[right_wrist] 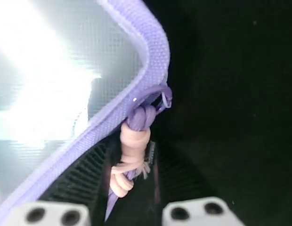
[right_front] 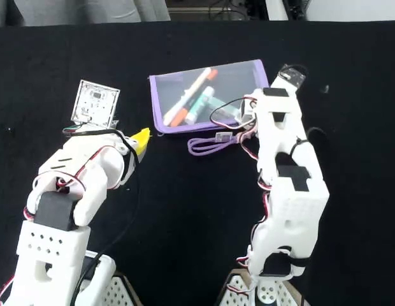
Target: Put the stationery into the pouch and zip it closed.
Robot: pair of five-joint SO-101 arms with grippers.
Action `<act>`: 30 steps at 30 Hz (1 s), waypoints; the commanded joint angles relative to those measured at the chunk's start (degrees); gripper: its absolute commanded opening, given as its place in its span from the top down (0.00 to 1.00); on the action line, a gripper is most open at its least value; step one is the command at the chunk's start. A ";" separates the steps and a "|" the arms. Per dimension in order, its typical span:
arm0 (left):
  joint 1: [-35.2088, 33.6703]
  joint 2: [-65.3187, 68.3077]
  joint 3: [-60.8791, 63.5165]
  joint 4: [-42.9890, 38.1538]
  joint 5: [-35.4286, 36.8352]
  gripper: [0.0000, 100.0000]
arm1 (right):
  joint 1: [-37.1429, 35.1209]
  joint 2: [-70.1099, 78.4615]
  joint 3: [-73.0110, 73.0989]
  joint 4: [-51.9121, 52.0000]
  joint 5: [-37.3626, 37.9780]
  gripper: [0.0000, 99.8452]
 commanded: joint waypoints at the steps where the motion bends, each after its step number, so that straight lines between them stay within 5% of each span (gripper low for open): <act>1: 0.13 -0.88 -0.48 -1.05 -0.26 0.79 | -0.97 -3.12 -4.62 5.10 0.09 0.99; 16: 0.13 -0.88 -0.31 -1.05 -0.26 0.79 | -7.12 -21.58 -21.41 31.12 40.62 0.99; 30: 2.33 -1.41 1.36 -1.23 -2.02 0.79 | -9.05 -28.70 -33.10 40.09 61.54 0.99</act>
